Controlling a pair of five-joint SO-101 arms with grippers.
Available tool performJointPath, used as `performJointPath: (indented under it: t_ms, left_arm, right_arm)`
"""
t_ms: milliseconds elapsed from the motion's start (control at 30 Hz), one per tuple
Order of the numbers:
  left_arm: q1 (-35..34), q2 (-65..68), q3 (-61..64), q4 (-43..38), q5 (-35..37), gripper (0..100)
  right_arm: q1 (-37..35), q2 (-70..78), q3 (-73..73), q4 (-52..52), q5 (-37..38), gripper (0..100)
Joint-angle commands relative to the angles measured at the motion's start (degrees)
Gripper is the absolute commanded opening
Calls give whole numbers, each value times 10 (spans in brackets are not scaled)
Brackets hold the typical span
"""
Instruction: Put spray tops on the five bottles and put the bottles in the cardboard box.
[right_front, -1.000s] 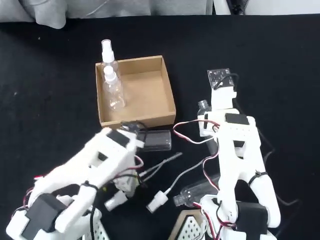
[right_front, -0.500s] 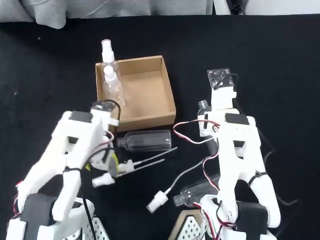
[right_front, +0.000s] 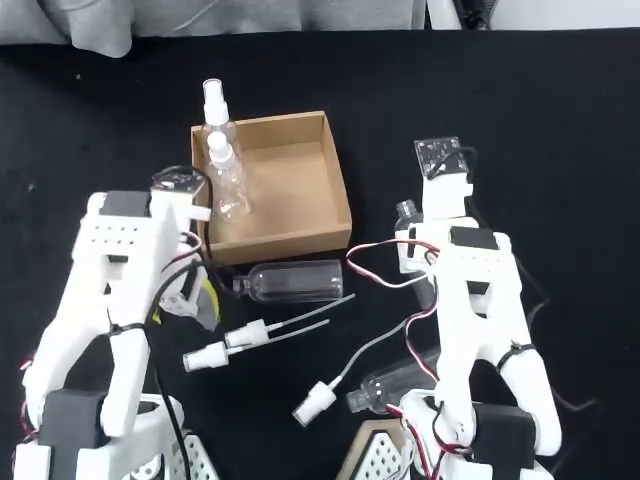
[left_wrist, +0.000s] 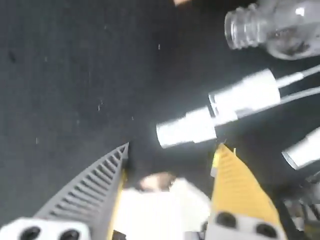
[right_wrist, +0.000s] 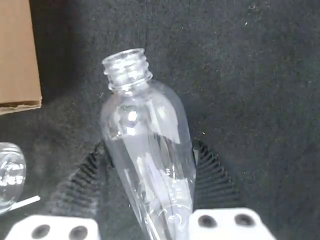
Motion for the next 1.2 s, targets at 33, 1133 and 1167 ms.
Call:
performJointPath:
  t_ms: [33,1133,1167]
  left_arm:
    - [26,-10,-55,50,120,252]
    - [139,-3,153,-135,742,253]
    - [144,-3,166,-156,753,253]
  right_arm:
    - [25,3,-49,-13,0,80]
    - [25,3,-48,-11,0,81]
    - [25,3,-48,-11,0,81]
